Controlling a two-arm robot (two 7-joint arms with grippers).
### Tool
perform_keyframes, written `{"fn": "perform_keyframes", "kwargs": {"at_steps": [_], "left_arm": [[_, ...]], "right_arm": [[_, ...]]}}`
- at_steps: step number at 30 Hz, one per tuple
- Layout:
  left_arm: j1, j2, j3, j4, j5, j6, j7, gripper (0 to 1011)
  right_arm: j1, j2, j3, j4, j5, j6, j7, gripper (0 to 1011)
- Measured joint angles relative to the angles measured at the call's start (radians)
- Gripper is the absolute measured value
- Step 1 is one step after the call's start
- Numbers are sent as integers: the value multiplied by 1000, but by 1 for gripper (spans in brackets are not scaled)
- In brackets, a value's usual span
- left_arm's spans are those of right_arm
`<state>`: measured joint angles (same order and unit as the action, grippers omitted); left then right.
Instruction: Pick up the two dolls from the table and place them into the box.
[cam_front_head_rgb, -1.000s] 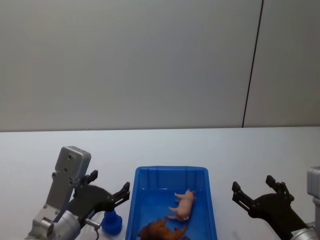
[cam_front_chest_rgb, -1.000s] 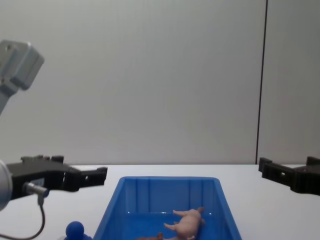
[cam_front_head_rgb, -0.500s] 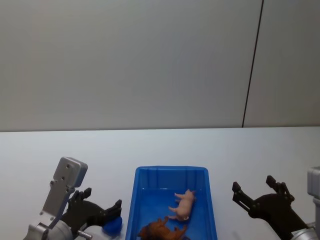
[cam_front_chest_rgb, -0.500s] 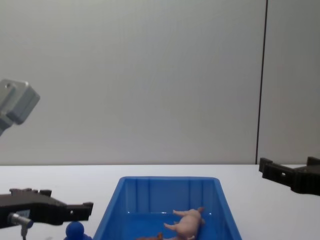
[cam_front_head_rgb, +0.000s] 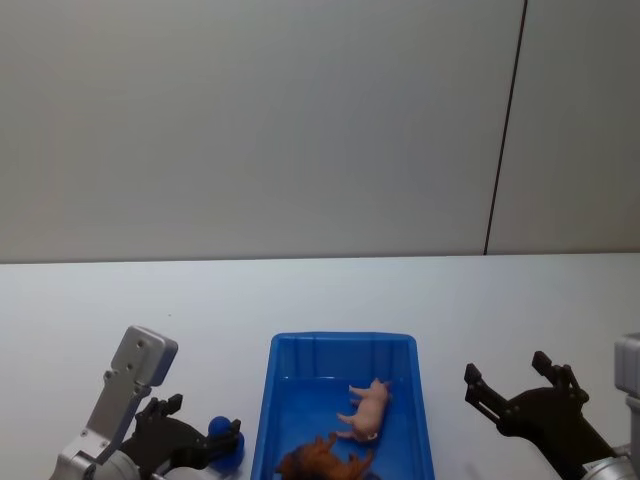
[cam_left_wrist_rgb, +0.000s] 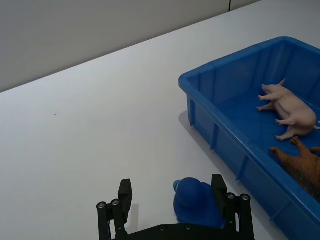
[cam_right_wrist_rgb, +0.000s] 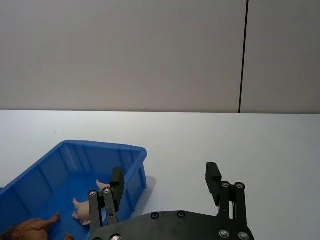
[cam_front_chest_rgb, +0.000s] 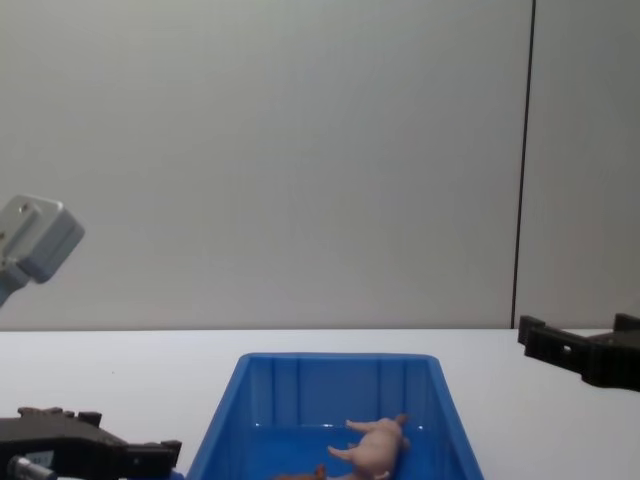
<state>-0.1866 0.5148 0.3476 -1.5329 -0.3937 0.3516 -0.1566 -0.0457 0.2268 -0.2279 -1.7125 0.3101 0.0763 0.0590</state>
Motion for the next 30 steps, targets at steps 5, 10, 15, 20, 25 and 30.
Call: {"fn": "perform_keyframes", "kwargs": {"at_steps": [5,10,15,20,25,30], "left_arm": [[-5,-3,0,15,3,0,-27,968],[-10,-6,2,30,5,-1,-55,834],[-14,-10,4,42,7,-5,-73,704],[-17,-13,5,53,10,-13,-87,529],[-18,-15,6,61,13,-24,-95,383],[-19,-16,7,64,15,-42,-99,292]], "right_arm": [[0,0,0,0,0,0,0,1001],[0,0,0,0,0,0,0,1001],[0,0,0,0,0,0,0,1001],[0,0,0,0,0,0,0,1001],[0,0,0,0,0,0,0,1001],[0,0,0,0,0,0,0,1001]]}}
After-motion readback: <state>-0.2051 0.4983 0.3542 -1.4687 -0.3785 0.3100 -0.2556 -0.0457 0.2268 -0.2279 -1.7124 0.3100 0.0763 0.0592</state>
